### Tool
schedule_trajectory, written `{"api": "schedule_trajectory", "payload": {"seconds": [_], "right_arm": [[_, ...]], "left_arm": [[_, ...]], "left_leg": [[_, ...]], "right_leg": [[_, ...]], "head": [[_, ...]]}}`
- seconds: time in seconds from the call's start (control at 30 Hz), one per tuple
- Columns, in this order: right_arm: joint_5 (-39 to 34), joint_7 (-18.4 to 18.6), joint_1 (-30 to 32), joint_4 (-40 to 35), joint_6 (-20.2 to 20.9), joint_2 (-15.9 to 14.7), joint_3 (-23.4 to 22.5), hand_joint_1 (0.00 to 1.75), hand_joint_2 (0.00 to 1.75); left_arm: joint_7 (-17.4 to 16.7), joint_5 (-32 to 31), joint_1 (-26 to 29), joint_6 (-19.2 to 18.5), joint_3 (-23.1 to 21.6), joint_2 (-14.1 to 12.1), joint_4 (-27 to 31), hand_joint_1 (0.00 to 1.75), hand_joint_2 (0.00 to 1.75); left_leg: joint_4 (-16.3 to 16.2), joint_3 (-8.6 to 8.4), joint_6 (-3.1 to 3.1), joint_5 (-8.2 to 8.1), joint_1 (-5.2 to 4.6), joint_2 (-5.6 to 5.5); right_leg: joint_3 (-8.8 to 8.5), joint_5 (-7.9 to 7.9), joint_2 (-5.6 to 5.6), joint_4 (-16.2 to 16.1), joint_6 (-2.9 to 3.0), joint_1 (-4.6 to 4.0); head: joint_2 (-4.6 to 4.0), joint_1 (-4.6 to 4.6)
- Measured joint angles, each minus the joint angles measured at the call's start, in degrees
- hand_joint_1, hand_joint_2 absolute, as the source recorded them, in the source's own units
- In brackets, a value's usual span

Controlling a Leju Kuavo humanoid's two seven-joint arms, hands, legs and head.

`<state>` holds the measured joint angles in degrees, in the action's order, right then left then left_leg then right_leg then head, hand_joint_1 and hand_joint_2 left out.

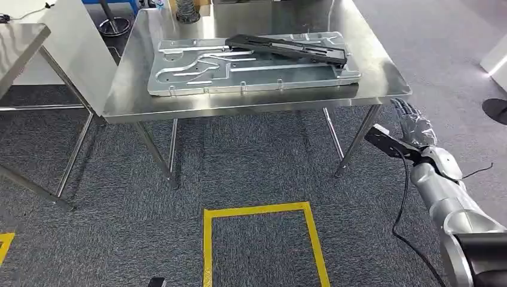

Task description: Take the parts from the cabinet and place them on the table.

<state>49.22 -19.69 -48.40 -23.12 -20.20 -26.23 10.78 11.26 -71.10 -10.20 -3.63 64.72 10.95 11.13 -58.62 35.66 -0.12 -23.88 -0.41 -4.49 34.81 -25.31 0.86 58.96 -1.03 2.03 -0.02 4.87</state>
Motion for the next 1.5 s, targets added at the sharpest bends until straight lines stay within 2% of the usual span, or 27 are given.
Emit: {"api": "schedule_trajectory", "payload": {"seconds": [0.07, 0.13, 0.2, 0.23, 0.3, 0.33, 0.47, 0.5, 0.53, 0.57, 0.63, 0.67, 0.7, 0.73, 0.8, 0.83, 0.87, 0.9, 1.0, 1.03, 1.13, 1.17, 1.2, 1.27, 1.33, 1.4, 1.5], "right_arm": [[0.4, 0.1, -0.1, 0.0, 0.0, 0.2, -0.3, 0.00, 0.00], [0.4, 0.1, 0.0, 0.0, 0.0, 0.3, -0.7, 0.00, 0.00], [0.5, 0.1, 0.0, 0.1, 0.1, 0.4, -1.0, 0.00, 0.00], [0.5, 0.1, 0.0, 0.2, 0.1, 0.5, -1.0, 0.00, 0.00], [0.5, 0.1, 0.0, 0.2, 0.1, 0.6, -1.3, 0.00, 0.00], [0.5, 0.1, 0.0, 0.2, 0.0, 0.6, -1.4, 0.00, 0.00], [0.5, 0.0, 0.3, 0.3, 0.0, 0.7, -1.7, 0.00, 0.00], [0.5, 0.0, 0.4, 0.3, 0.0, 0.7, -1.9, 0.00, 0.00], [0.5, -0.1, 0.4, 0.3, 0.0, 0.7, -2.0, 0.00, 0.00], [0.5, 0.0, 0.3, 0.3, 0.0, 0.5, -2.2, 0.00, 0.00], [0.4, -0.1, 0.5, 0.3, 0.0, 0.4, -2.5, 0.00, 0.00], [0.4, -0.2, 0.9, 0.3, -0.1, 0.4, -2.7, 0.00, 0.00], [0.4, -0.4, 1.4, 0.3, -0.2, 0.4, -2.9, 0.00, 0.00], [0.4, -0.4, 1.8, 0.3, -0.2, 0.3, -3.1, 0.00, 0.00], [0.4, -0.6, 2.2, 0.3, -0.3, 0.2, -3.5, 0.00, 0.00], [0.4, -0.7, 2.3, 0.3, -0.5, 0.2, -3.6, 0.00, 0.00], [0.4, -0.7, 2.3, 0.2, -0.5, 0.1, -3.8, 0.00, 0.00], [0.4, -0.8, 2.8, 0.0, -0.6, 0.1, -4.0, 0.00, 0.00], [0.5, -0.9, 3.3, 0.0, -0.7, 0.0, -4.2, 0.00, 0.00], [0.5, -0.9, 3.2, 0.0, -0.7, 0.0, -4.2, 0.00, 0.00], [0.5, -0.9, 3.4, 0.0, -0.6, 0.1, -4.4, 0.00, 0.00], [0.6, -0.7, 3.6, 0.0, -0.6, 0.1, -4.5, 0.00, 0.00], [0.5, -0.6, 3.9, 0.0, -0.5, 0.1, -4.6, 0.00, 0.00], [-0.2, -0.5, 4.9, 0.1, -0.6, 0.3, -5.6, 0.00, 0.00], [-1.9, -0.5, 6.7, 0.3, -0.9, 0.5, -7.0, 0.00, 0.00], [-3.3, 0.4, 9.1, 0.6, -0.8, 0.7, -8.7, 0.00, 0.00], [-6.1, 5.3, 13.2, 2.6, 2.5, 1.9, -11.7, 0.00, 0.00]], "left_arm": [[-0.2, 0.3, -0.1, -0.2, 0.0, 0.0, 0.0, 0.00, 0.00], [-0.3, 0.3, -0.2, -0.4, 0.0, 0.0, 0.0, 0.00, 0.00], [-0.3, 0.3, 0.0, -0.5, 0.0, 0.0, 0.0, 0.00, 0.00], [-0.4, 0.4, 0.0, -0.5, 0.0, 0.0, 0.0, 0.00, 0.00], [-0.4, 0.4, -0.1, -0.5, 0.0, -0.1, 0.0, 0.00, 0.00], [-0.4, 0.4, -0.2, -0.6, 0.0, -0.2, 0.0, 0.00, 0.00], [-0.3, 0.4, -0.1, -0.7, 0.0, -0.4, 0.0, 0.00, 0.00], [-0.4, 0.4, 0.0, -0.7, 0.0, -0.4, 0.0, 0.00, 0.00], [-0.4, 0.4, -0.2, -0.7, 0.0, -0.4, 0.0, 0.00, 0.00], [-0.4, 0.4, -0.3, -0.7, 0.0, -0.5, 0.0, 0.00, 0.00], [-0.4, 0.3, -0.3, -0.8, 0.0, -0.5, 0.0, 0.00, 0.00], [-0.4, 0.3, -0.2, -0.8, 0.0, -0.5, 0.0, 0.00, 0.00], [-0.4, 0.3, -0.2, -0.8, 0.0, -0.5, 0.0, 0.00, 0.00], [-0.4, 0.3, -0.3, -0.9, 0.0, -0.5, 0.0, 0.00, 0.00], [-0.4, 0.2, -0.3, -0.9, 0.0, -0.5, 0.0, 0.00, 0.00], [-0.4, 0.1, -0.3, -0.9, 0.0, -0.5, 0.0, 0.00, 0.00], [-0.3, 0.1, -0.4, -0.9, -0.1, -0.6, 0.0, 0.00, 0.00], [-0.4, 0.1, -0.4, -0.9, -0.1, -0.7, 0.0, 0.00, 0.00], [-0.4, 0.0, -0.3, -0.9, -0.1, -0.7, 0.0, 0.00, 0.00], [-0.4, 0.0, -0.2, -1.0, -0.1, -0.7, 0.0, 0.00, 0.00], [-0.5, 0.0, -0.2, -0.9, -0.1, -0.7, 0.0, 0.00, 0.00], [-0.5, 0.1, -0.2, -0.9, -0.1, -0.7, 0.0, 0.00, 0.00], [-0.5, 0.2, -0.2, -0.9, -0.1, -0.7, 0.0, 0.00, 0.00], [-0.6, 0.3, -0.1, -0.9, -0.1, -0.7, 0.0, 0.00, 0.00], [-0.6, 0.5, -0.1, -0.8, -0.1, -0.7, 0.0, 0.00, 0.00], [-0.6, 0.9, -0.1, -0.7, -0.1, -0.8, 0.0, 0.00, 0.00], [-0.7, 1.0, 0.2, -0.7, 0.0, -0.8, 0.0, 0.00, 0.00]], "left_leg": [[-4.9, 1.70, -0.35, -4.45, 0.08, 2.80], [-14.5, 5.06, -0.50, -9.47, 0.15, 3.72], [-18.1, 5.61, -0.31, -10.67, 0.13, 3.77], [-15.7, 3.80, 0.04, -9.61, 0.04, 3.77], [-4.9, -3.23, 0.99, -5.94, -0.41, 3.81], [0.5, -6.41, 1.48, -5.85, -0.85, 4.06], [1.2, -5.86, 2.33, -4.40, -1.42, 4.14], [2.7, -5.54, 2.70, -2.86, -1.20, 4.17], [3.3, -5.67, 2.67, -1.63, -0.85, 4.37], [3.8, -4.96, 3.11, -0.72, -0.84, 4.36], [3.8, -3.31, 3.06, 0.61, -0.84, 4.37], [3.7, -2.31, 2.98, 1.31, -0.84, 4.37], [3.6, -1.39, 2.89, 1.91, -0.79, 4.37], [3.4, -0.31, 2.75, 2.56, -0.72, 4.37], [2.7, 1.84, 2.28, 3.66, -0.49, 4.37], [1.8, 2.85, 1.84, 4.08, -0.44, 4.34], [1.1, 3.87, 1.54, 4.24, -0.65, 4.20], [0.8, 3.93, 1.16, 4.56, -0.62, 4.18], [0.7, 4.40, 0.12, 5.89, -0.40, 4.06], [0.2, 4.80, -0.18, 5.15, -0.06, 4.06], [-10.2, 7.56, -0.69, -6.28, 0.07, 4.20], [-14.7, 8.22, -0.66, -8.45, 0.07, 4.20], [-17.8, 8.29, -0.55, -8.65, 0.06, 4.19], [-17.2, 5.47, 0.11, -5.25, -0.04, 4.18], [-8.3, -1.71, 1.22, -3.21, -0.54, 4.12], [2.5, -9.12, 2.01, -6.86, -1.12, 4.13], [3.1, -8.72, 2.53, -5.66, -1.40, 4.01]], "right_leg": [[0.59, 0.61, -0.20, 0.0, 0.94, -0.45], [1.48, 1.24, -0.73, 0.0, 1.35, -0.97], [2.50, 2.03, -1.02, 0.0, 1.45, -1.36], [3.04, 2.48, -1.13, 0.0, 1.47, -1.50], [4.01, 3.41, -1.28, 0.0, 1.40, -1.64], [4.19, 3.88, -1.46, 0.0, 1.29, -1.60], [4.22, 5.81, -1.74, -1.0, -0.04, -1.15], [4.25, 6.46, -1.59, -1.5, -0.38, -1.42], [5.03, 4.95, -1.36, -1.0, -0.51, -1.24], [5.65, 1.60, -1.09, 1.0, -0.70, -1.32], [7.58, -5.10, -0.99, 9.2, -1.16, -1.12], [8.36, -6.92, -0.99, 13.6, -1.42, -1.01], [8.26, -6.65, -0.99, 15.9, -1.68, -0.81], [7.08, -5.14, -1.00, 15.9, -1.94, -0.53], [2.03, -1.57, -1.02, 10.1, -2.47, 0.05], [-2.20, -1.73, -1.01, 4.7, -2.87, 0.44], [-5.73, -4.72, -0.86, -0.5, -2.95, 0.08], [-5.56, -5.03, -0.31, -0.7, -1.40, -0.31], [-4.75, -4.21, -0.42, -0.6, 0.05, -0.44], [-4.04, -3.48, -0.76, -0.7, 0.68, -0.41], [-1.56, -1.34, -0.81, -0.7, 1.43, -0.82], [-0.65, -0.65, -0.84, -0.7, 1.51, -1.02], [0.21, 0.00, -0.91, -0.6, 1.57, -1.23], [1.96, 1.31, -1.03, -0.6, 1.56, -1.62], [3.45, 2.60, -1.09, -0.6, 1.41, -1.82], [3.68, 3.48, -1.40, -0.6, 0.86, -1.81], [3.25, 5.26, -1.74, -1.8, -0.08, -1.40]], "head": [[0.00, 0.00], [0.00, 0.02], [0.00, 0.00], [0.00, 0.00], [0.00, 0.00], [0.00, 0.02], [0.00, 0.00], [0.00, 0.00], [0.00, 0.00], [0.00, 0.00], [0.00, 0.00], [0.00, 0.00], [0.00, 0.00], [0.00, 0.00], [0.00, 0.00], [0.00, 0.00], [0.00, -0.02], [0.00, 0.13], [0.00, 0.04], [0.00, 0.02], [0.00, 0.04], [0.00, 0.04], [0.00, 0.04], [0.00, 0.04], [0.00, 0.04], [0.00, 0.04], [0.00, 0.04]]}}
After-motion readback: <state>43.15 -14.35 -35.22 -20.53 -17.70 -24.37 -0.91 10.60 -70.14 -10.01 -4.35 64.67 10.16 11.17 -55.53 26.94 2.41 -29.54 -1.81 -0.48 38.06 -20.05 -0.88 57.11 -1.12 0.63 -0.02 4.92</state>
